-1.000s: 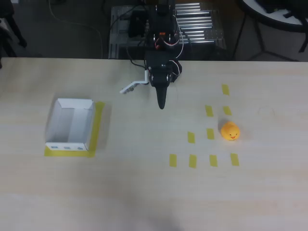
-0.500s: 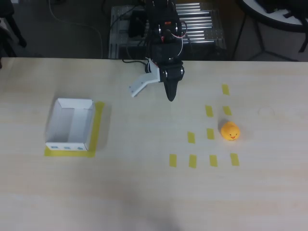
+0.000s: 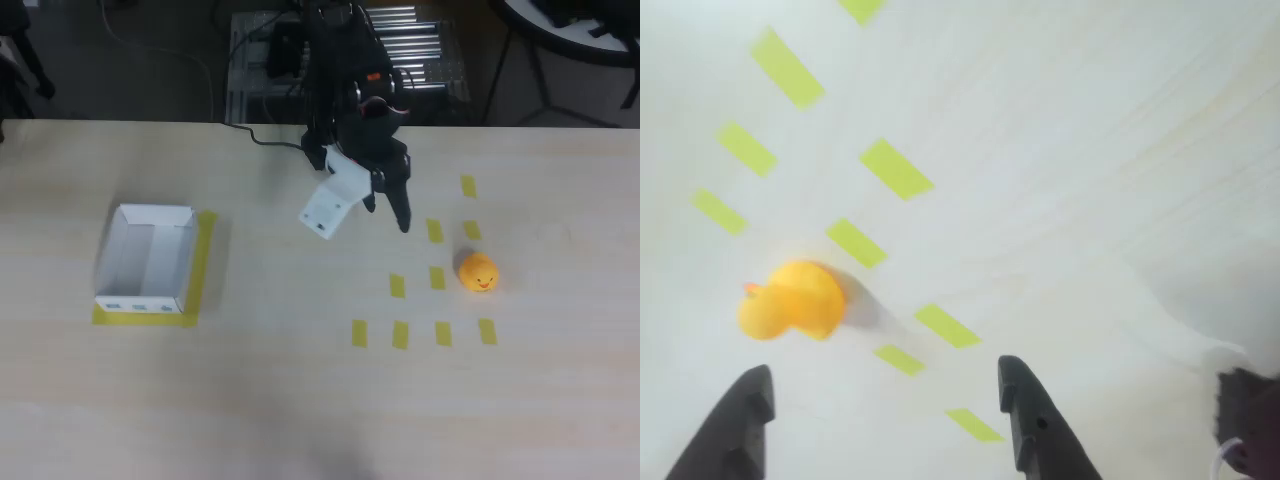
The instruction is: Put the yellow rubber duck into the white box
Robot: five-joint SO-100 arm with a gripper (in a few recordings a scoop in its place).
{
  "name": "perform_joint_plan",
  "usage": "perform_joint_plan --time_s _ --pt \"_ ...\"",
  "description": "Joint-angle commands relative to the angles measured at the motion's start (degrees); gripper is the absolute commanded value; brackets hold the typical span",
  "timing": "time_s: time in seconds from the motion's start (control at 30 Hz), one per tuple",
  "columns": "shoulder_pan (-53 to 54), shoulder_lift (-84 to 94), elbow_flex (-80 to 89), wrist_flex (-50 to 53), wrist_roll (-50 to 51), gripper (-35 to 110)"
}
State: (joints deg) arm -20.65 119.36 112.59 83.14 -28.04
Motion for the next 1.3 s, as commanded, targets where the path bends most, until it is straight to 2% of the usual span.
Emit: perform_joint_plan --time_s 0.0,0.13,0.43,0.8,1.27 --pt "-5.45 -5.8 -8.61 2.46 -1.23 35" --pt "-6.94 -11.51 -12.83 2.72 -1.41 35" --pt "-12.13 -20.48 -25.14 8.35 -1.49 55" --pt "-13.8 -34.19 -38.32 9.14 2.81 55" --pt "-21.97 -50.8 -52.12 10.11 9.05 56"
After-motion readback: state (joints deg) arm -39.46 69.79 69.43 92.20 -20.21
